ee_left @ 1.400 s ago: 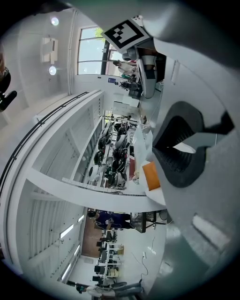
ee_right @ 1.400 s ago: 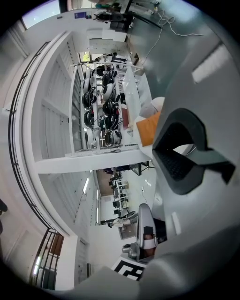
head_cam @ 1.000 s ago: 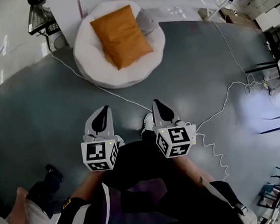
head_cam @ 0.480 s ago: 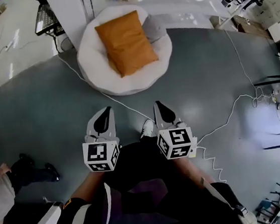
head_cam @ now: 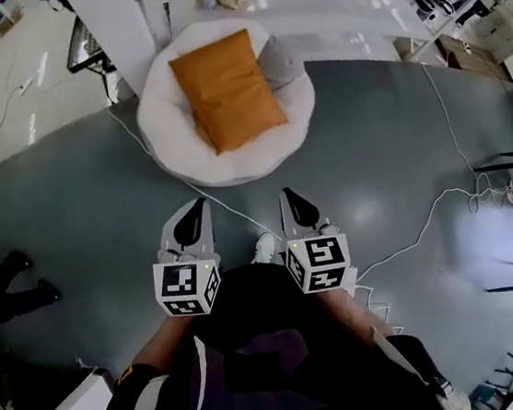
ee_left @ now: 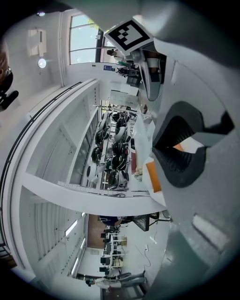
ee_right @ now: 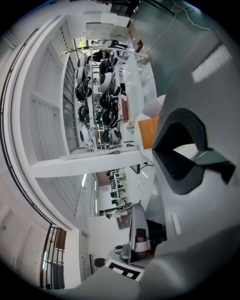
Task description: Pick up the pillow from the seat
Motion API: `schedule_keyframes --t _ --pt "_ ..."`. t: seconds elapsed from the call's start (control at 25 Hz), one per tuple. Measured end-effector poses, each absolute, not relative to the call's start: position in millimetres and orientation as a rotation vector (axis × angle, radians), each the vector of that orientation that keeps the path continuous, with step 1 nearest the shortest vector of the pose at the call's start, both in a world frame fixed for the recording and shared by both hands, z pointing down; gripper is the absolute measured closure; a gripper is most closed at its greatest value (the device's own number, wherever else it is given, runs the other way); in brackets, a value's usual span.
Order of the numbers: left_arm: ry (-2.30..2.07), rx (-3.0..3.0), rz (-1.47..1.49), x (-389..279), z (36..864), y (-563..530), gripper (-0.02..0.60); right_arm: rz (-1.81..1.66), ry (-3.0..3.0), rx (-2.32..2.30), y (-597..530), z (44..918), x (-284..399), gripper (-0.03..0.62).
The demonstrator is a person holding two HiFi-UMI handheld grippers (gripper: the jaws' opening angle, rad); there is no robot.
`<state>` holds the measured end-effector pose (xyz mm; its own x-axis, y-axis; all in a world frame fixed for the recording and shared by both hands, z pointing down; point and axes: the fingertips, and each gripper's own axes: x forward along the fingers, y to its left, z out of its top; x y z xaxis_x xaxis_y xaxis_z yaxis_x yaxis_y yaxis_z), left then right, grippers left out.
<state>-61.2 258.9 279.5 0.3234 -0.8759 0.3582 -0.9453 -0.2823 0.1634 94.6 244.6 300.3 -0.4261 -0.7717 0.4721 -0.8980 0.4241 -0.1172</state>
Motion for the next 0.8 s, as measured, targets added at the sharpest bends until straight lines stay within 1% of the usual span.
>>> schedule_keyframes --t 0.36,0.8 --pt "-1.618 2.273 0.306 -9 276 239 0.577 0.534 -2.345 1.431 225 303 144 0.591" --pt "-1.539 2.311 0.323 12 284 211 0.577 0.587 -2.325 1.461 208 314 158 0.591"
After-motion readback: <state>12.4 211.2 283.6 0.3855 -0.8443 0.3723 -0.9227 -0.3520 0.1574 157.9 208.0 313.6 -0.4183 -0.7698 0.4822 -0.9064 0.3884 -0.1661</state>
